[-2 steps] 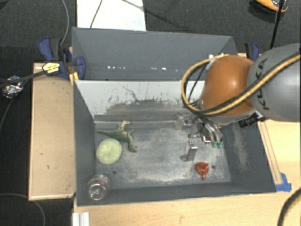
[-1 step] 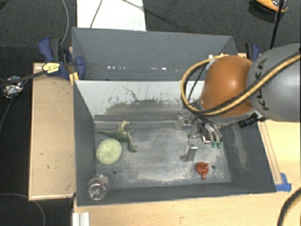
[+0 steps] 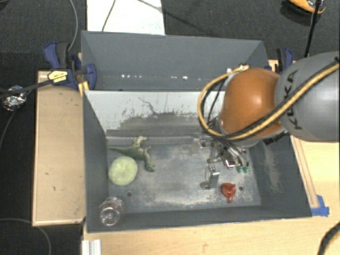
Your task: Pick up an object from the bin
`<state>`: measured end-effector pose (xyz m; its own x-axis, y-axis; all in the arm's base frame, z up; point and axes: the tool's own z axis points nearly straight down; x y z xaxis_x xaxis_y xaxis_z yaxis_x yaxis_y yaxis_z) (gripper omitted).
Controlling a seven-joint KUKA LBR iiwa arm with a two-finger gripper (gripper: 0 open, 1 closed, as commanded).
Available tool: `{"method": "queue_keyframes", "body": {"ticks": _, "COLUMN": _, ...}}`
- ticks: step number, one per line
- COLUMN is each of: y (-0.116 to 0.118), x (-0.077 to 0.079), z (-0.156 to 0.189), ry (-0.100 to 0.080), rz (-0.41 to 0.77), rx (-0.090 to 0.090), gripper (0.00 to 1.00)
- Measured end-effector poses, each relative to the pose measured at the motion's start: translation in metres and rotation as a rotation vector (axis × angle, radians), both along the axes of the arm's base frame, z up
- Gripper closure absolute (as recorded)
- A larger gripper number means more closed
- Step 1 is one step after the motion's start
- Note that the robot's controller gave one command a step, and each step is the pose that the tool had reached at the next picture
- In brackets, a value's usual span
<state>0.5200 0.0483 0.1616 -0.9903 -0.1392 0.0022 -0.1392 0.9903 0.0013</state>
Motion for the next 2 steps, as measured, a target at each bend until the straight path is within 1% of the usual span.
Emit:
{"method": "queue_keyframes", "body": {"ticks": 1, "y": 0.054, "x": 0.023, "z": -0.019, "ry": -0.014, "rz": 0.032, "rx": 0.001, "gripper": 0.00}}
{"method": "queue_keyframes", "body": {"ticks": 2, "y": 0.097, "x": 0.010, "z": -0.062, "ry": -0.006, "rz": -0.134, "rx": 0.002, "gripper": 0.00}}
